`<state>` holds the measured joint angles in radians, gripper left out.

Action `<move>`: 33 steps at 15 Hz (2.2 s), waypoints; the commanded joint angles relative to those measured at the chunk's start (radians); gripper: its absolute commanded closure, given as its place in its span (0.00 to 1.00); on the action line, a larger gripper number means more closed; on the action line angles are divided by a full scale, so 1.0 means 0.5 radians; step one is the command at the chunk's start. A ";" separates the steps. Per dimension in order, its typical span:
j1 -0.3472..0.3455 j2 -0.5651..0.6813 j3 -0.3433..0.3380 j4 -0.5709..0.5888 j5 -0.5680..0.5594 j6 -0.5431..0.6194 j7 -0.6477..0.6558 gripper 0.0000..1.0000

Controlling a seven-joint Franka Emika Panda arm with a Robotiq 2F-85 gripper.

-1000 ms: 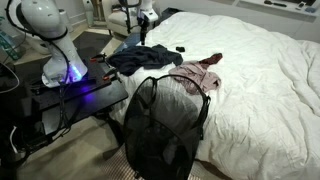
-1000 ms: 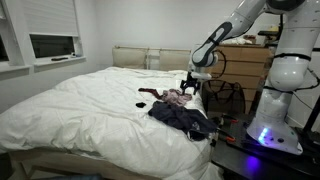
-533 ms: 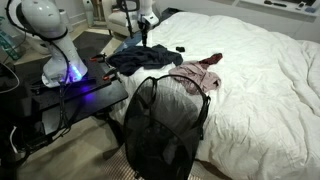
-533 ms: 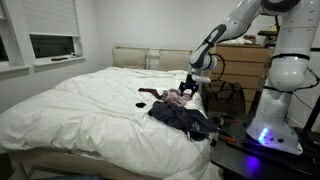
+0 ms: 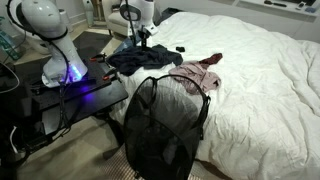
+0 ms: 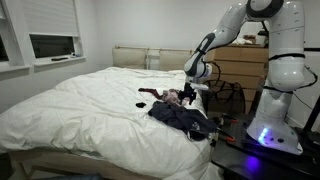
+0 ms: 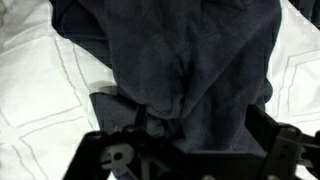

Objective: Pick up the hoodie and put it in the bag

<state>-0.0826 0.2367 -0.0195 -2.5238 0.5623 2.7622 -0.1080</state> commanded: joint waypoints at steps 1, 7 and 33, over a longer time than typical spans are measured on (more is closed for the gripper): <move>-0.014 0.153 0.023 0.060 0.016 0.058 -0.082 0.00; -0.052 0.287 0.031 0.049 -0.248 0.183 0.025 0.00; -0.412 0.226 0.369 -0.081 0.014 0.248 0.180 0.88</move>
<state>-0.2970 0.4351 0.1849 -2.5104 0.5648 2.8999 -0.0559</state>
